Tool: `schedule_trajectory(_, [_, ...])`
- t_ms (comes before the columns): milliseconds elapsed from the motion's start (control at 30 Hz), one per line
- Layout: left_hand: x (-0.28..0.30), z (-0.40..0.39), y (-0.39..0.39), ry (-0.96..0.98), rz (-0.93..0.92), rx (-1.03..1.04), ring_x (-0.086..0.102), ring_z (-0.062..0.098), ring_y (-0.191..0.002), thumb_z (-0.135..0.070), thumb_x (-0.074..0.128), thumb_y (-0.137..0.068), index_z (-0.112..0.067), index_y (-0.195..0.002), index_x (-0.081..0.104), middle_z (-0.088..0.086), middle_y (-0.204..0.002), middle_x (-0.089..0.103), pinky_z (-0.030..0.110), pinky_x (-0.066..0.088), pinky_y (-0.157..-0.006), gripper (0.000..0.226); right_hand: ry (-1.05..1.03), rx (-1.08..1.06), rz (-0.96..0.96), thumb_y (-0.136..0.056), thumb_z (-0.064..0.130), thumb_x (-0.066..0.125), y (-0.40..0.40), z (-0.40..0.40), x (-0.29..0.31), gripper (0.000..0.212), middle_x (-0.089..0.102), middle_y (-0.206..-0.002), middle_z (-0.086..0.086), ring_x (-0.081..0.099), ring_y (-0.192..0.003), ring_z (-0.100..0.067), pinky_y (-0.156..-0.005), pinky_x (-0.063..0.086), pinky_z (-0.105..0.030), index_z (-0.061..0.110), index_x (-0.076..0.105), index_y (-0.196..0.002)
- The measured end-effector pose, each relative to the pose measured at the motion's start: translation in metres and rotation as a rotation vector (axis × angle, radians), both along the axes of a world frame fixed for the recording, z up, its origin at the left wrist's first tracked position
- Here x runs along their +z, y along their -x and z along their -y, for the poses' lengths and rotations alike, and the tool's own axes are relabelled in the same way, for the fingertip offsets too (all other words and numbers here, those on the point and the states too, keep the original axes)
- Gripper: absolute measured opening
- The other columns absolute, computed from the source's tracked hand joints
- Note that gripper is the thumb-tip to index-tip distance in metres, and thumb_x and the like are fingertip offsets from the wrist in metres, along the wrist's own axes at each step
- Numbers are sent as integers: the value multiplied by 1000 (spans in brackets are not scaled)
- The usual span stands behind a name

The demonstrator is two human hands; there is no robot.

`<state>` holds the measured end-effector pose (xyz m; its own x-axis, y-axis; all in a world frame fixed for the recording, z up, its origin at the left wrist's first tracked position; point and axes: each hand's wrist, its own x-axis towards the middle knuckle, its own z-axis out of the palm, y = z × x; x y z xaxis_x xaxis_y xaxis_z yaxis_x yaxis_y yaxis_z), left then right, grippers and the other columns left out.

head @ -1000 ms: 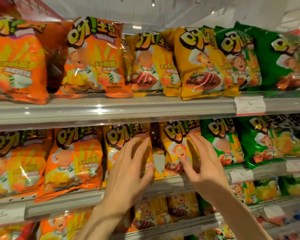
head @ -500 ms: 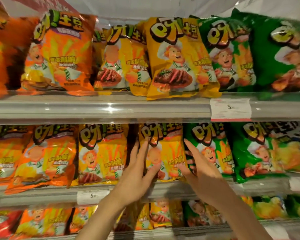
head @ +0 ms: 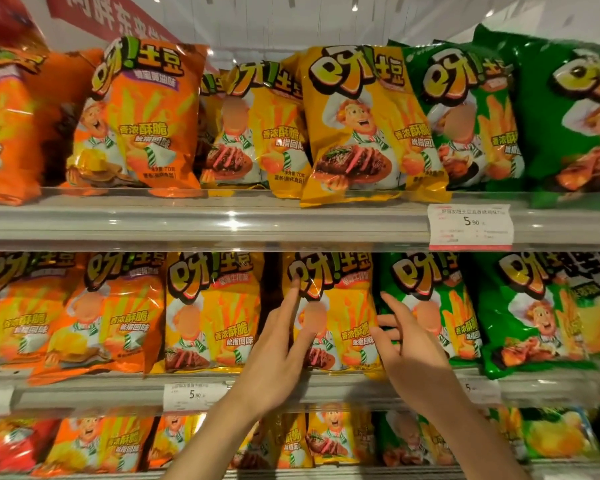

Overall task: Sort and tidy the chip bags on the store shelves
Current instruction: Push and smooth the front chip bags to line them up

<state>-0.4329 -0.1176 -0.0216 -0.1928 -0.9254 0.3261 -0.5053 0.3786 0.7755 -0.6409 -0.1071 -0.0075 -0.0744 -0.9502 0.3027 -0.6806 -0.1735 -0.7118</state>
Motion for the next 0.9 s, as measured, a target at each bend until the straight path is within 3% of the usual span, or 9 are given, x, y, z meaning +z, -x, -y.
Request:
schedule_trajectory(133, [3,-2,3,2,8,32,16,-34,-120,-63,29,-101,-55,-152,-9,-27,-155,17,12,18,-103,65,57,-7,-8,-101,33,51,-4,1,-6,53,53,-108,27,57,-96,8,-86,46,-21,32,33,-151])
schedule_trajectory(233, [10,-3,8,-17,-32,63,25,-9,-129,-67,28,-99,-57,-151,-7,-21,-161,12,23,23,-103,63,48,46,58,-99,45,52,-5,3,-1,64,48,-131,23,57,-114,-3,-101,48,-34,43,19,-153])
schedule_trajectory(367, [20,9,10,16,-95,49,22,4,-145,-60,40,-99,-56,-152,-2,-19,-164,6,25,23,-108,68,68,212,63,-96,51,54,-7,11,14,75,28,-154,25,37,-136,0,-113,36,-35,57,2,-150])
schedule_trajectory(533, [41,23,0,-79,-180,-25,42,29,-141,-51,62,-90,-81,-127,15,-17,-159,20,50,40,-114,67,-60,328,27,-95,47,60,1,24,32,85,13,-155,31,23,-146,-6,-119,30,-42,73,-7,-140])
schedule_trajectory(633, [45,24,-6,-75,-171,-64,31,18,-147,-42,67,-90,-77,-125,21,-20,-152,24,44,36,-117,68,-64,337,0,-92,45,64,3,27,35,88,15,-161,23,26,-147,-10,-117,35,-46,76,-5,-137])
schedule_trajectory(700, [44,25,-8,-56,-156,-83,37,2,-137,-34,67,-94,-69,-133,19,-17,-155,23,27,37,-112,71,-57,330,-12,-92,44,65,3,28,34,89,17,-155,25,31,-140,-5,-115,39,-43,73,-5,-140])
schedule_trajectory(800, [42,28,-8,-62,-110,-82,52,-21,-89,-17,63,-99,-64,-133,16,-11,-156,19,1,44,-64,74,-53,320,-28,-94,44,63,3,28,32,89,18,-153,26,30,-134,1,-114,39,-38,62,-5,-148])
schedule_trajectory(833, [42,27,-8,-60,-98,-80,50,-19,-96,-14,62,-99,-62,-134,16,-10,-158,18,1,44,-60,75,-55,318,-18,-94,43,63,2,28,32,88,17,-150,28,30,-134,1,-115,38,-36,61,-5,-149])
schedule_trajectory(900, [43,25,-9,-31,-57,-61,40,0,-130,-15,62,-99,-58,-138,16,-6,-162,17,6,48,-80,75,-57,316,1,-95,41,62,0,26,30,88,15,-144,32,28,-132,5,-114,37,-32,60,-5,-149])
